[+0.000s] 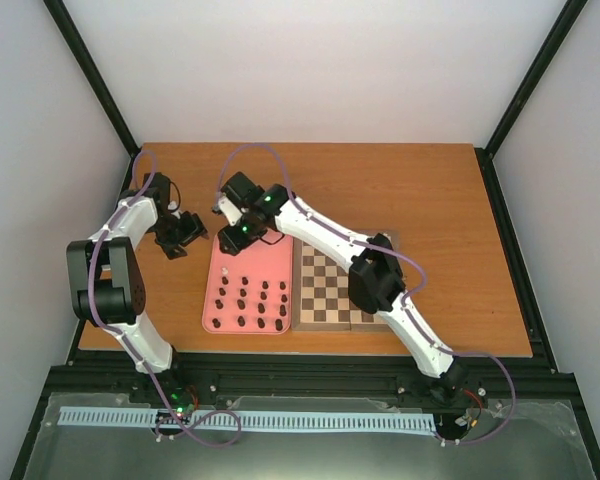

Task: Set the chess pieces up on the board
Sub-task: Pick up the chess piece from the storage box.

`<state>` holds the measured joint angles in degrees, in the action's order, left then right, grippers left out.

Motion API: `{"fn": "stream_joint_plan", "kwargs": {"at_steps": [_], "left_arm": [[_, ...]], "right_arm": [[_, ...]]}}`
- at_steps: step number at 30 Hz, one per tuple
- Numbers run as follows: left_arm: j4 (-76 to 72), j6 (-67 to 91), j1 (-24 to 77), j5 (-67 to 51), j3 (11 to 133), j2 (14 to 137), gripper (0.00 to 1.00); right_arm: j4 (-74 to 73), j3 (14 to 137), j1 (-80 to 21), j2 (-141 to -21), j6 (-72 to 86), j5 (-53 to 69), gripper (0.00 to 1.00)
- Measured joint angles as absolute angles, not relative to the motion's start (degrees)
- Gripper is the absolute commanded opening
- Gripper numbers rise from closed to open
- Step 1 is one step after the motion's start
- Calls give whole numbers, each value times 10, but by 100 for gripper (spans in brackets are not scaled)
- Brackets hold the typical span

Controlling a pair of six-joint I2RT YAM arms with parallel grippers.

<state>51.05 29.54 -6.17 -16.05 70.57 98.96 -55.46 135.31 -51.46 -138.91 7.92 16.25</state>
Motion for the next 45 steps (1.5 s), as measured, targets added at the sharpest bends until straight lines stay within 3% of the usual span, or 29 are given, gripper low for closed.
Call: {"fn": "stream_joint_plan", "kwargs": {"at_steps": [21,32,39,45], "left_arm": [[512,298,-62,-164,711,999,83],[505,301,-62,-171,710,999,84],[503,302,-63,-172,710,999,83],[502,302,-63,-175,710,999,83]], "right_arm": [[-537,1385,-532,-1501,56,218,52],[-529,1392,-534,-1509,64,224,45],[-528,1399,-533,-1516,71,230,34],[-526,1401,-532,-1520,75,232,19]]}}
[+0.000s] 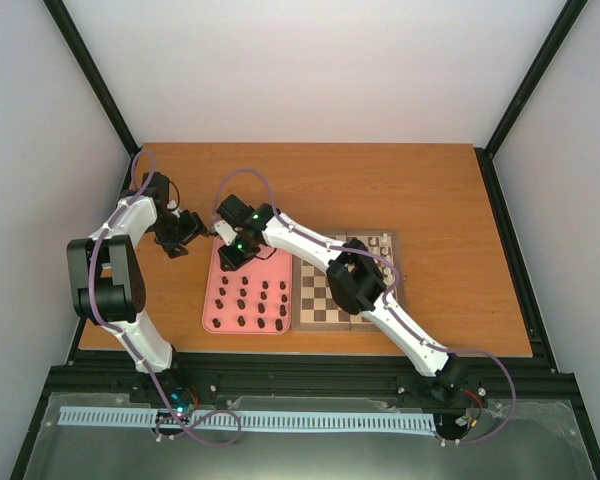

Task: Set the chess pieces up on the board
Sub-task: Pick up the chess piece from the storage box, then place the chess piece on the chessboard.

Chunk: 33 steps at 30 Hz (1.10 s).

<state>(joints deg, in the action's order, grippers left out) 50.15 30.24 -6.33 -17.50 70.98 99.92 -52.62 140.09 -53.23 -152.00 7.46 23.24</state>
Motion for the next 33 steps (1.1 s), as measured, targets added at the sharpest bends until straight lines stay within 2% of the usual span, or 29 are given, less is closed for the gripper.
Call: {"fn": "stream_joint_plan", "kwargs": {"at_steps": [7,19,26,33], "left_arm": [[498,304,-63,-178,710,999,83],[500,304,-63,-178,710,999,83],[505,304,-63,-174,710,999,83],[506,303,-63,-172,710,999,83]], "right_arm": [[-524,1401,-527,-1520,76,244,3],[-520,1374,-509,-1487,78,209,3],[-480,1207,-446,-1314,106,171,3],[-469,919,-377,-1070,108,103,3]]}}
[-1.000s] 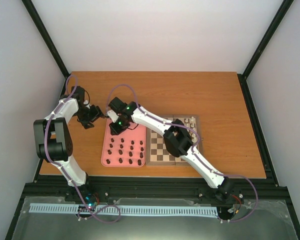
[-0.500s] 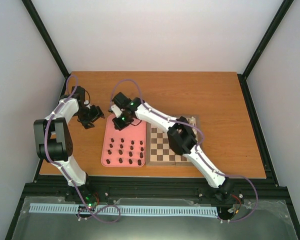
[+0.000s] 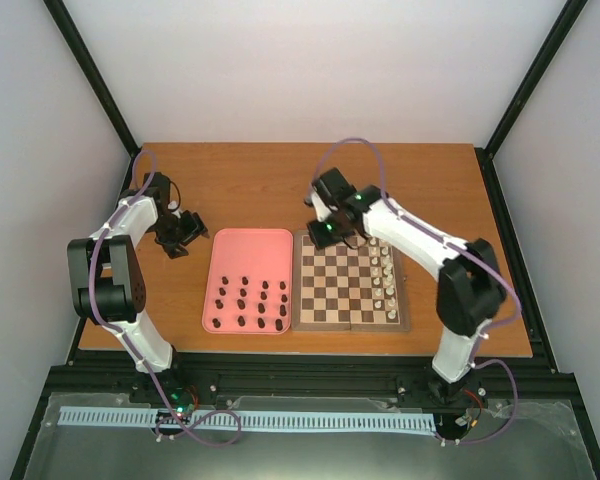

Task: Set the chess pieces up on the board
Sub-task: Place the chess piece on the chessboard.

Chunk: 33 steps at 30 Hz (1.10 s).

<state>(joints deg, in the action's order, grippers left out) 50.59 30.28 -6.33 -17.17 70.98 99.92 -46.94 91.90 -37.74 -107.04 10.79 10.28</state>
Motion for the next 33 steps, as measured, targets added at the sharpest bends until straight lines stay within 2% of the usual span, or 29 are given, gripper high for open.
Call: {"fn": "stream_joint_plan", "kwargs": {"at_steps": [7,14,22,33], "left_arm": [[506,300,-63,-169,710,999,83],[506,300,-63,-167,710,1000,83],[506,300,-63,-168,710,1004,83],[506,300,-63,-168,710,1004,83]], "right_arm": [[-503,663,-374,-889,135,57,3],[-511,519,-370,-748,204,45,3],[-511,455,-370,-725,241,37,3],[-511,437,-367,-723,284,20,3]]}}
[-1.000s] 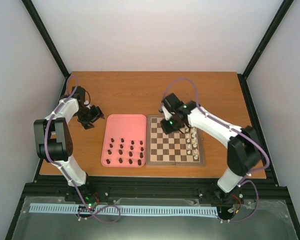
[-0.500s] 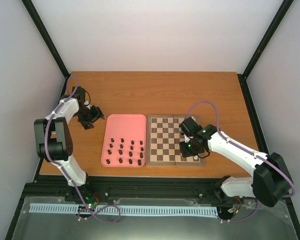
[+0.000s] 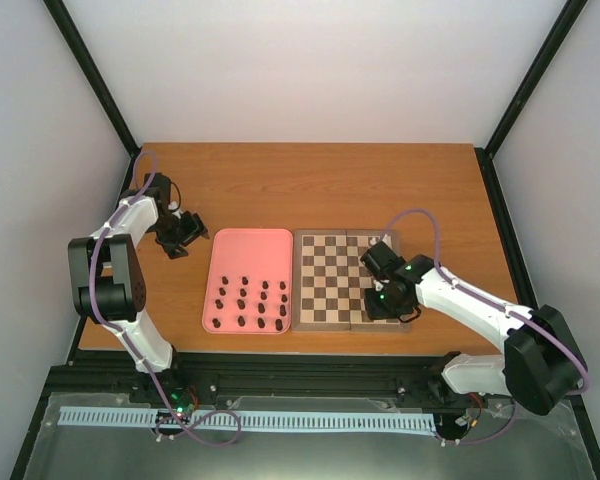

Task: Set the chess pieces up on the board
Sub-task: Place the chess piece on the chessboard.

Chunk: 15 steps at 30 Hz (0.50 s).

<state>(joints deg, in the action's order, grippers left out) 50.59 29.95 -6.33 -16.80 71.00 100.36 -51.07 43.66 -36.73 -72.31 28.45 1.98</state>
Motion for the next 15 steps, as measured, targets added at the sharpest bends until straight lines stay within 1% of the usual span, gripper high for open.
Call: {"fn": "stream_joint_plan", "kwargs": {"at_steps": [4,12,13,15], "left_arm": [[506,300,-63,-168,710,1004,83],[506,300,-63,-170,710,1012,83],[506,300,-63,-170,710,1014,83],[506,300,-63,-170,710,1015,83]], "right_arm": [[-510,413,-356,-721,302,26,3],[-508,408,-339,-712,309,32,3],[-508,408,-338,-712,309,34,4],[-507,408,-337,-712,308,36,9]]}}
